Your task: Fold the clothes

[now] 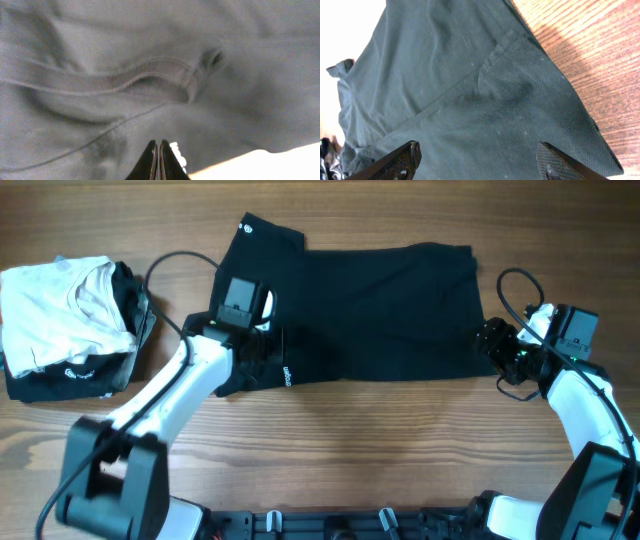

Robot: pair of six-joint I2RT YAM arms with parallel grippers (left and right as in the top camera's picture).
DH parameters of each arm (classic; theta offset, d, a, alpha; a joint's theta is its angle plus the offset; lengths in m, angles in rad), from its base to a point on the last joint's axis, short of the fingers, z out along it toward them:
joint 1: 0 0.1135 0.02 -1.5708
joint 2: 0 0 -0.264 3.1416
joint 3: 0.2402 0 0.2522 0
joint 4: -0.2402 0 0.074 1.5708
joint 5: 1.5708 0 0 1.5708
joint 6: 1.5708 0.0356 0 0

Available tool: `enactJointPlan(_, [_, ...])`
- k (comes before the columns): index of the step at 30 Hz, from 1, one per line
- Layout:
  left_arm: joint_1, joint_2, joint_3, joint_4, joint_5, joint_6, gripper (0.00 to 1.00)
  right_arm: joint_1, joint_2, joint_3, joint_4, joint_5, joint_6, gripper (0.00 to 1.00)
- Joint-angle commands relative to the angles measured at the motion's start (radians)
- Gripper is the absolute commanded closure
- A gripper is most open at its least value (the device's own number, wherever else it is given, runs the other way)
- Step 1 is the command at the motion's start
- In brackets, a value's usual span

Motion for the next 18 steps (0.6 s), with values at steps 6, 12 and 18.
enactJointPlan(6, [-0.003, 0.209, -0.056, 0.338, 0.029, 0.009, 0.96, 0.003, 0.013, 0.015, -0.003, 0.025, 0.031, 0.21])
enactJointPlan(12, [-0.002, 0.104, 0.016, 0.350, -0.212, 0.010, 0.96, 0.003, 0.013, 0.015, -0.004, 0.025, 0.030, 0.21])
enactJointPlan(18, [-0.008, -0.113, 0.027, 0.146, -0.189, 0.004, 0.94, 0.003, 0.013, 0.015, -0.002, 0.026, 0.030, 0.21])
